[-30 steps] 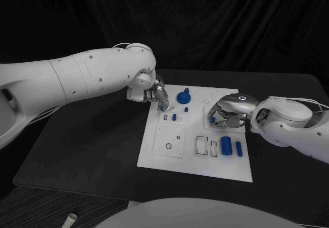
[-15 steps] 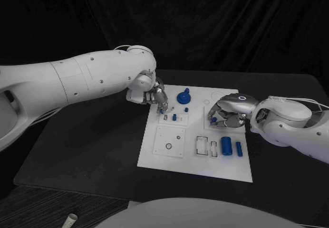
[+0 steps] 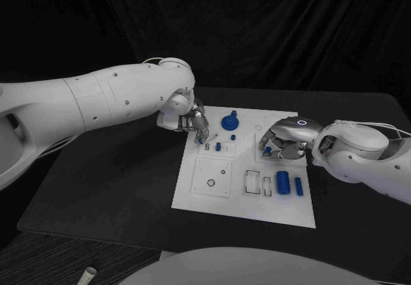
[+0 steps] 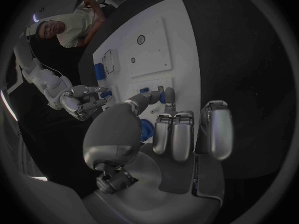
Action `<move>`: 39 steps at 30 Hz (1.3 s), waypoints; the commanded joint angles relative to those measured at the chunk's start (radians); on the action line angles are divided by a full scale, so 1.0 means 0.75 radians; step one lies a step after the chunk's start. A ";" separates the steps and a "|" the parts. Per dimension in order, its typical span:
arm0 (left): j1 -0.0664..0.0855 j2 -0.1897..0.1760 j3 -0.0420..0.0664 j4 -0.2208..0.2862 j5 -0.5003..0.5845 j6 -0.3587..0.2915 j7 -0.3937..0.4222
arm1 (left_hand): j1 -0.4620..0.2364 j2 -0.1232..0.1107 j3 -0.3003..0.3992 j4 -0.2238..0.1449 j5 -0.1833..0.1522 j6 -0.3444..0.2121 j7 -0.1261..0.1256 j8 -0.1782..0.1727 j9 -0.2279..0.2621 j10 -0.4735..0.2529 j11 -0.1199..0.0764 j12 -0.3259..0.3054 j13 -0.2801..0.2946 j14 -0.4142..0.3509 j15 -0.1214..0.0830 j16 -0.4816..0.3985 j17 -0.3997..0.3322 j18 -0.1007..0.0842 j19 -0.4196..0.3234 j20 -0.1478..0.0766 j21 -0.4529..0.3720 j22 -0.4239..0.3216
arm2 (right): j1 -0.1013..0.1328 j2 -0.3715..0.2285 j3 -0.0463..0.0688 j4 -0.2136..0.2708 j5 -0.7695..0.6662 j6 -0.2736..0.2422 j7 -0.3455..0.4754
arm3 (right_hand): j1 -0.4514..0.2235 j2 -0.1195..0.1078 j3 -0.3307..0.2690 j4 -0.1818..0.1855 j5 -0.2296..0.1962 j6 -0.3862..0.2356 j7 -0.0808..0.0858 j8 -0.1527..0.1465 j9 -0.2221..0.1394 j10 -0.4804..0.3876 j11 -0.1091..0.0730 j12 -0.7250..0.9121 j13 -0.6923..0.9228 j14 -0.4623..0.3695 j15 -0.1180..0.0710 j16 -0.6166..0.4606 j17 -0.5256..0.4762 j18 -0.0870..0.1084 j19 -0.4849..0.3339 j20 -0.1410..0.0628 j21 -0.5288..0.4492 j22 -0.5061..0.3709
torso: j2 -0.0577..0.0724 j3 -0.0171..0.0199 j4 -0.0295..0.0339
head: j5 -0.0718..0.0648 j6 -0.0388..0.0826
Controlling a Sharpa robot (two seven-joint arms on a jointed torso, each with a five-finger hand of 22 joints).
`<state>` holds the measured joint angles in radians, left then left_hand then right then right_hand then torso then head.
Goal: Assemble the parts on the task board
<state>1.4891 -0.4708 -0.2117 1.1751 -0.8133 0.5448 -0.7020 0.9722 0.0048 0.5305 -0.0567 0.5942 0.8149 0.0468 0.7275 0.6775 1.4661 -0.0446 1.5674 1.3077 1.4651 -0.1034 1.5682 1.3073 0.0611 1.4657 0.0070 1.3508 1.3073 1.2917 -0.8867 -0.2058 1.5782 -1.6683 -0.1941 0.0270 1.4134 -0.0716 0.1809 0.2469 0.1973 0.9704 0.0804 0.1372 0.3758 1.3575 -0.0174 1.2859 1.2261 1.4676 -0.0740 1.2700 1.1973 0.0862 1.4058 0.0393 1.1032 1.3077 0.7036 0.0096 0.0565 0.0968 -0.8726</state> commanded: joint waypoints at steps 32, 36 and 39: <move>-0.023 0.033 0.001 -0.035 0.151 -0.011 -0.029 | -0.006 0.010 0.216 -0.205 -0.023 0.030 -0.015 -0.022 0.012 0.140 -0.005 0.005 0.351 0.141 0.002 0.003 0.351 -0.022 0.041 0.003 0.001 0.273 | -0.003 -0.006 0.001 0.004 -0.003 0.007 -0.005 | 0.015 0.000 0.003 -0.008 0.008 0.006 -0.001 -0.003 -0.001 -0.002 0.000 -0.010 -0.059 0.003 -0.004 -0.010 -0.003 0.009 -0.005 -0.005 -0.009 0.163 | 0.000 0.0015 0.0013 | -0.005 0.000; -0.024 0.036 0.001 -0.039 0.151 -0.015 -0.028 | -0.006 0.010 0.216 -0.205 -0.023 0.030 -0.015 -0.022 0.012 0.140 -0.005 0.005 0.351 0.141 0.002 0.003 0.351 -0.022 0.041 0.003 0.001 0.273 | -0.003 -0.007 0.001 0.005 -0.003 0.007 -0.005 | 0.015 0.000 0.003 -0.008 0.008 0.006 -0.001 -0.003 -0.001 -0.002 0.000 -0.010 -0.059 0.003 -0.004 -0.010 -0.003 0.009 -0.005 -0.005 -0.009 0.163 | 0.000 0.0019 0.0001 | -0.004 0.000; -0.026 0.039 0.001 -0.043 0.149 -0.012 -0.030 | -0.006 0.010 0.217 -0.205 -0.022 0.030 -0.015 -0.023 0.012 0.140 -0.005 0.005 0.351 0.141 0.002 0.003 0.351 -0.022 0.041 0.003 0.002 0.273 | -0.003 -0.008 0.001 0.006 -0.003 0.007 -0.006 | 0.016 -0.001 0.003 -0.009 0.010 0.005 -0.001 -0.004 -0.001 -0.003 0.001 -0.012 -0.061 0.004 -0.004 -0.012 -0.004 0.009 -0.005 -0.005 -0.011 0.162 | 0.000 0.0021 0.0000 | -0.006 0.000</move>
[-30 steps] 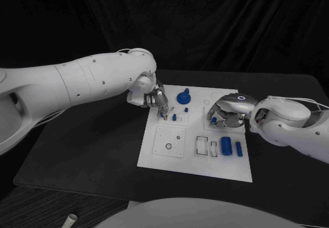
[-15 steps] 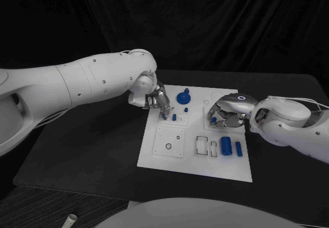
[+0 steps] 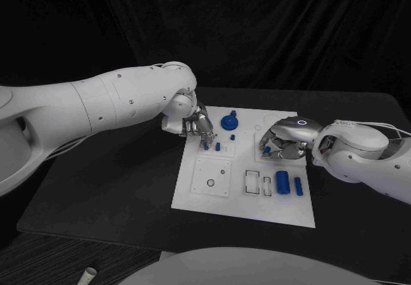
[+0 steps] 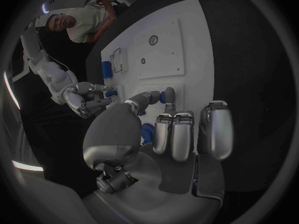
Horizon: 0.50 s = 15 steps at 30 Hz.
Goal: Assemble the parts on the task board
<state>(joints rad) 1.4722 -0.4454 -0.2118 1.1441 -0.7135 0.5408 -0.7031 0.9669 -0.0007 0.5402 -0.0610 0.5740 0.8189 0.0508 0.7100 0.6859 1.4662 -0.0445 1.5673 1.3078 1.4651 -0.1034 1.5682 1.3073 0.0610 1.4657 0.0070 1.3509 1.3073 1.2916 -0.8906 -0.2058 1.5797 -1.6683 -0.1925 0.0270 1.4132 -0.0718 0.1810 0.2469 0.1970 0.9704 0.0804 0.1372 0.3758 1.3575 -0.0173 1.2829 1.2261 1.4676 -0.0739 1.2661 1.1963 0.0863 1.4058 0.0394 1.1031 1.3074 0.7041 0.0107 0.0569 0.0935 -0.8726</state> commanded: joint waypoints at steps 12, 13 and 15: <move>-0.008 0.013 0.001 -0.012 -0.086 0.025 -0.017 | 0.001 0.016 0.205 -0.202 0.006 0.026 -0.019 -0.002 0.002 0.140 -0.005 0.005 0.351 0.141 0.002 0.003 0.351 -0.022 0.041 0.003 0.004 0.274 | -0.003 -0.004 0.001 0.005 -0.003 0.011 -0.006 | 0.016 -0.001 0.003 -0.009 0.010 0.005 -0.001 -0.004 -0.001 -0.003 0.000 -0.008 -0.061 0.004 -0.004 -0.007 -0.003 0.009 -0.004 -0.005 -0.011 0.163 | 0.001 0.0004 -0.0012 | -0.001 0.000; -0.008 0.013 0.001 -0.013 -0.087 0.028 -0.018 | 0.001 0.016 0.205 -0.202 0.006 0.026 -0.019 -0.002 0.002 0.140 -0.005 0.005 0.351 0.141 0.002 0.003 0.351 -0.022 0.041 0.003 0.004 0.274 | -0.003 -0.003 0.001 0.005 -0.003 0.011 -0.006 | 0.016 -0.001 0.003 -0.009 0.010 0.005 -0.001 -0.004 -0.001 -0.003 0.000 -0.008 -0.061 0.004 -0.004 -0.007 -0.003 0.009 -0.004 -0.005 -0.011 0.163 | 0.001 0.0003 -0.0013 | 0.000 0.000; -0.008 0.013 0.001 -0.014 -0.090 0.034 -0.020 | 0.001 0.016 0.205 -0.202 0.006 0.026 -0.019 -0.002 0.002 0.140 -0.005 0.005 0.351 0.141 0.002 0.003 0.351 -0.022 0.042 0.003 0.004 0.274 | -0.003 -0.003 0.001 0.005 -0.003 0.012 -0.006 | 0.016 -0.001 0.003 -0.009 0.010 0.005 -0.001 -0.004 -0.001 -0.003 0.000 -0.008 -0.061 0.004 -0.004 -0.007 -0.003 0.009 -0.004 -0.005 -0.011 0.163 | 0.000 -0.0003 -0.0012 | 0.000 0.000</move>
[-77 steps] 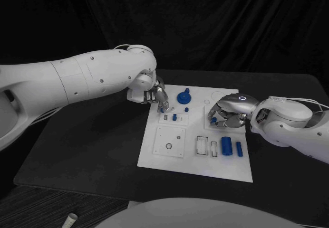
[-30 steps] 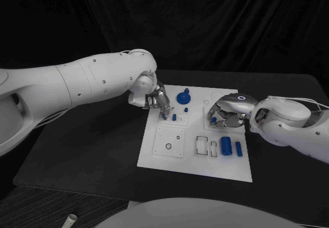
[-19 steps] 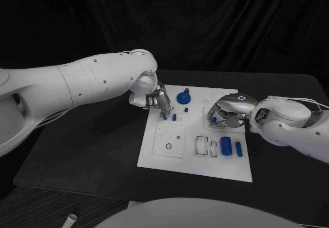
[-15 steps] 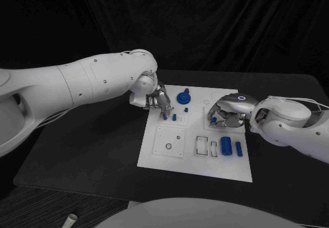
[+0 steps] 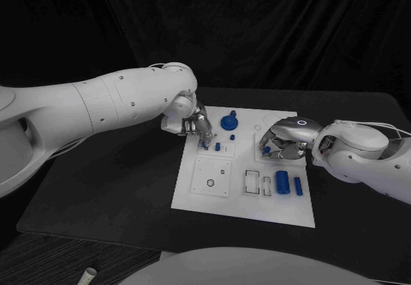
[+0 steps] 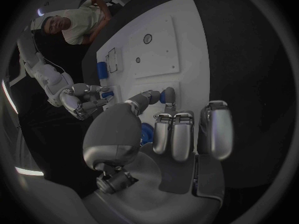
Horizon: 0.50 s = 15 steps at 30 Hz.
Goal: Assemble the parts on the task board
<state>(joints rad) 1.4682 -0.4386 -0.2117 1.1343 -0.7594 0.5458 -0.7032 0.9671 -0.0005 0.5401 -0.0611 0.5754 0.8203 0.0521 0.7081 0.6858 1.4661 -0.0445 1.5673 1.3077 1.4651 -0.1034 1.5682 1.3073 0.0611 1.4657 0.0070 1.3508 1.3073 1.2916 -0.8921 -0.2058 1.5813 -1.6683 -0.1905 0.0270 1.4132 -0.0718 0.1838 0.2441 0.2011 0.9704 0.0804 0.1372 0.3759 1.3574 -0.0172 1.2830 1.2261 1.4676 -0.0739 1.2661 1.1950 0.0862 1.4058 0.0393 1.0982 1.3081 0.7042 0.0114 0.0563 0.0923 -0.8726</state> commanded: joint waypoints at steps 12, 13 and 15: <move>-0.004 0.005 0.001 -0.009 -0.032 0.035 -0.022 | 0.000 0.015 0.206 -0.203 0.005 0.026 -0.021 -0.001 0.003 0.140 -0.006 0.005 0.351 0.141 0.002 0.003 0.351 -0.022 0.042 0.003 0.005 0.274 | -0.003 0.001 0.001 0.002 -0.003 0.013 -0.006 | 0.016 -0.001 0.000 -0.005 0.005 0.005 0.000 -0.004 -0.001 -0.002 0.001 -0.009 -0.061 0.004 -0.004 -0.008 -0.001 0.009 -0.004 -0.005 -0.007 0.161 | 0.000 -0.0009 0.0001 | 0.001 0.000; -0.004 0.005 0.001 -0.009 -0.033 0.036 -0.021 | 0.000 0.015 0.206 -0.203 0.005 0.026 -0.021 -0.001 0.003 0.140 -0.006 0.005 0.351 0.141 0.002 0.003 0.351 -0.022 0.042 0.003 0.005 0.274 | -0.003 0.001 0.001 0.002 -0.003 0.013 -0.006 | 0.016 -0.001 0.000 -0.005 0.005 0.005 0.000 -0.004 -0.001 -0.002 0.001 -0.009 -0.061 0.004 -0.004 -0.008 -0.001 0.009 -0.004 -0.005 -0.007 0.161 | 0.000 -0.0011 0.0002 | 0.001 0.000; -0.004 0.006 0.001 -0.009 -0.033 0.039 -0.019 | 0.000 0.015 0.206 -0.203 0.005 0.026 -0.021 -0.001 0.003 0.140 -0.006 0.005 0.351 0.141 0.002 0.003 0.351 -0.022 0.042 0.003 0.005 0.274 | -0.003 0.002 0.001 0.001 -0.003 0.013 -0.006 | 0.016 -0.001 0.000 -0.005 0.005 0.005 0.000 -0.004 -0.001 -0.002 0.001 -0.009 -0.061 0.004 -0.004 -0.008 -0.001 0.009 -0.004 -0.005 -0.007 0.161 | -0.001 -0.0016 0.0011 | 0.001 0.000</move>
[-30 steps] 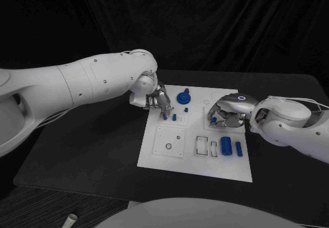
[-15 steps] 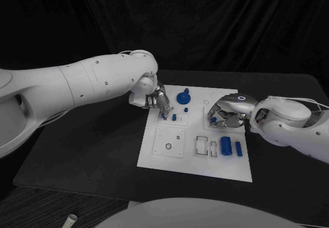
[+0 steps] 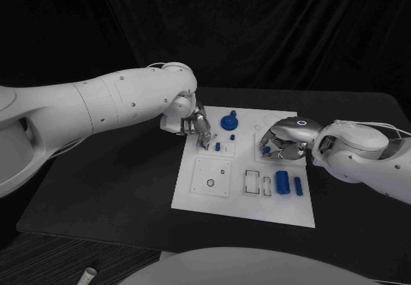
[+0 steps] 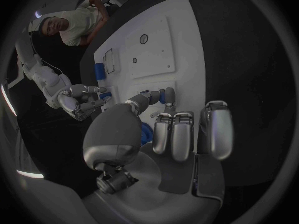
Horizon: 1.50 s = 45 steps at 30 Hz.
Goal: Assemble the parts on the task board
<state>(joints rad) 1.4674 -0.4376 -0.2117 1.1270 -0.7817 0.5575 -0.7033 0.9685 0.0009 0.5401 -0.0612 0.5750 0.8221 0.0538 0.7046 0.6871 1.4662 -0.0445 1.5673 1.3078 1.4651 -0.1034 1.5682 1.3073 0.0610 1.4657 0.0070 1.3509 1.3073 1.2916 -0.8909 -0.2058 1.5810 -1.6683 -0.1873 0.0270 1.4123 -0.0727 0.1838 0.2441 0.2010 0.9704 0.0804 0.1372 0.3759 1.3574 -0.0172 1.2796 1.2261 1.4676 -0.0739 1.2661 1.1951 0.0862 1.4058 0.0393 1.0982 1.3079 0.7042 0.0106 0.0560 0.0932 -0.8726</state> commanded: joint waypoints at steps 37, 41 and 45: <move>-0.018 0.034 0.001 -0.030 -0.003 0.036 -0.003 | -0.003 0.012 0.207 -0.205 -0.001 0.029 -0.024 -0.002 0.002 0.140 -0.005 0.005 0.351 0.141 0.002 0.003 0.351 -0.021 0.039 0.003 -0.001 0.272 | -0.003 0.004 0.001 0.000 -0.003 0.015 -0.012 | 0.019 0.002 0.002 -0.007 0.006 0.005 0.000 -0.005 -0.001 -0.003 0.001 -0.006 -0.063 0.004 -0.004 -0.010 -0.002 0.009 -0.004 -0.005 -0.010 0.160 | 0.000 0.0000 -0.0002 | 0.000 0.000; -0.021 0.038 0.001 -0.032 -0.003 0.035 0.001 | -0.003 0.012 0.207 -0.205 -0.001 0.029 -0.024 -0.002 0.002 0.140 -0.005 0.005 0.351 0.141 0.002 0.003 0.351 -0.021 0.039 0.003 -0.001 0.272 | -0.003 0.003 0.001 0.000 -0.003 0.015 -0.013 | 0.019 0.002 0.002 -0.007 0.006 0.005 0.000 -0.005 -0.001 -0.003 0.001 -0.006 -0.063 0.004 -0.004 -0.010 -0.002 0.009 -0.004 -0.005 -0.010 0.160 | 0.000 -0.0003 0.0003 | 0.000 0.000; -0.022 0.041 0.001 -0.032 -0.003 0.037 0.001 | -0.003 0.013 0.207 -0.205 -0.002 0.029 -0.024 -0.003 0.003 0.140 -0.005 0.005 0.351 0.141 0.002 0.003 0.351 -0.021 0.039 0.003 0.000 0.272 | -0.003 0.002 0.001 0.000 -0.003 0.015 -0.013 | 0.019 0.002 0.002 -0.007 0.006 0.005 0.000 -0.005 -0.001 -0.003 0.001 -0.006 -0.063 0.004 -0.004 -0.010 -0.002 0.009 -0.004 -0.005 -0.010 0.160 | 0.000 -0.0002 0.0011 | -0.001 0.000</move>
<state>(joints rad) 1.4585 -0.4094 -0.2083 1.1026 -0.7856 0.5746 -0.7023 0.9653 -0.0025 0.5522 -0.0736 0.5699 0.8314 0.0549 0.7010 0.6897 1.4662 -0.0445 1.5673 1.3078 1.4651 -0.1034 1.5682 1.3073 0.0611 1.4657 0.0070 1.3509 1.3078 1.2916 -0.8882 -0.2058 1.5798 -1.6683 -0.1816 0.0264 1.4148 -0.0702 0.1838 0.2441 0.2008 0.9704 0.0804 0.1372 0.3759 1.3558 -0.0156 1.2792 1.2261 1.4676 -0.0739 1.2623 1.1938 0.0862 1.4058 0.0393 1.0942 1.3074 0.7043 0.0107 0.0561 0.0931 -0.8726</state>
